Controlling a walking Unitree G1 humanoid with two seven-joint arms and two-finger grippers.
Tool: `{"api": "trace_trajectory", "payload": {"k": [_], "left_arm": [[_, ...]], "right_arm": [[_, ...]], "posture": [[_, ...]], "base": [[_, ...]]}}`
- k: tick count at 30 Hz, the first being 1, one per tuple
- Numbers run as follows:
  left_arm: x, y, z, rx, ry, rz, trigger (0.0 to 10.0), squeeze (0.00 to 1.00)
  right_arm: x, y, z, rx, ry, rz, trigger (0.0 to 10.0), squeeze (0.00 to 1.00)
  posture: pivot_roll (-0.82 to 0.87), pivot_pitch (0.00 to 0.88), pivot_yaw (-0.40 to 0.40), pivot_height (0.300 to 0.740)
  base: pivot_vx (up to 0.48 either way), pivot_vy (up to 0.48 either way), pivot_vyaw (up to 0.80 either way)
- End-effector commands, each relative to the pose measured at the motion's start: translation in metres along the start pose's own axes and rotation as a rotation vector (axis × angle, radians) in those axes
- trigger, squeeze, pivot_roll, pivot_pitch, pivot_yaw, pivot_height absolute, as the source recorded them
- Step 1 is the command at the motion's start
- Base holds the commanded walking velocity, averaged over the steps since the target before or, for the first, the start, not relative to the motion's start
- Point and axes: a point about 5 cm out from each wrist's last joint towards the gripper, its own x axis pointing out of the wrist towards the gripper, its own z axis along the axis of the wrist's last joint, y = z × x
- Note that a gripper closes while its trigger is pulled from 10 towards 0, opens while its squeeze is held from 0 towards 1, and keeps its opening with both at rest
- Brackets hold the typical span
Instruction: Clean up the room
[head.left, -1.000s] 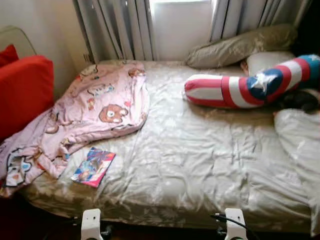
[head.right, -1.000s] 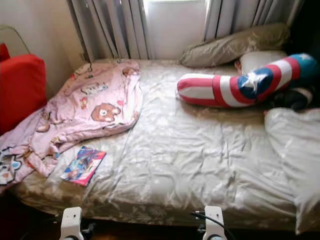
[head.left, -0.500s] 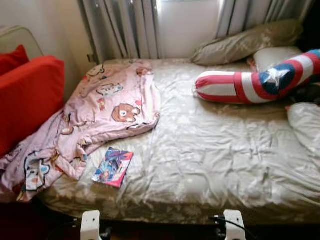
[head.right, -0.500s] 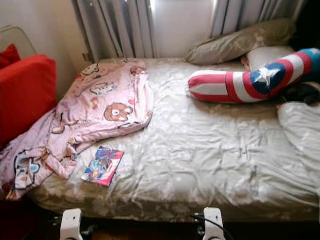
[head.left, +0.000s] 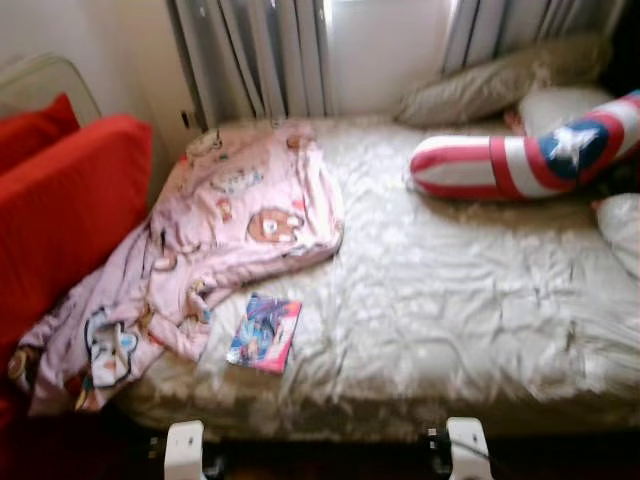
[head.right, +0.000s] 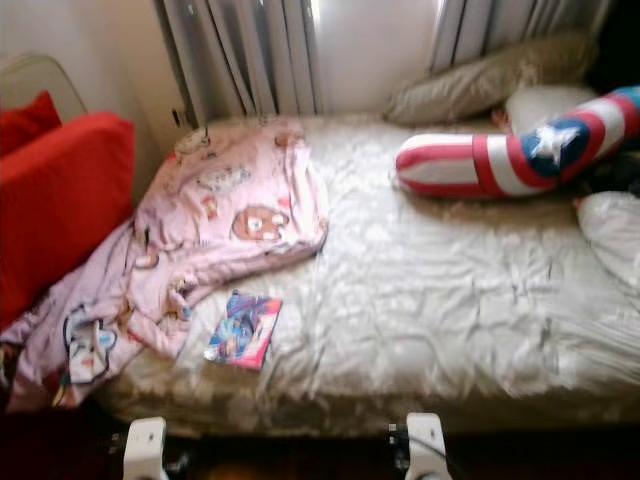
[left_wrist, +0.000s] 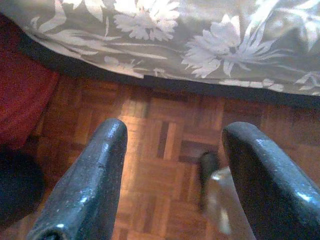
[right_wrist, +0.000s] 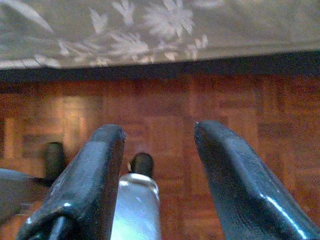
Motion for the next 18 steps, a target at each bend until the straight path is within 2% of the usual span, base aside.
{"api": "trace_trajectory", "payload": {"k": [1,18], "left_arm": [[-0.0006,0.0073,-0.0005,0.015,0.004,0.017,10.0,0.0],[-0.0006,0.0073,0.0002,0.012,-0.003,0.019,10.0,0.0]], "right_arm": [[0.001,0.0063,0.0068,0.004,-0.018,0.015,10.0,0.0],[0.001,0.0067,0.0066,0.002,-0.018,0.016,10.0,0.0]], "posture": [[0.04,0.0,0.044,0.74],[0.05,0.0,0.039,0.74]], "base": [[0.0,0.368,0.0],[0.0,0.362,0.0]]}}
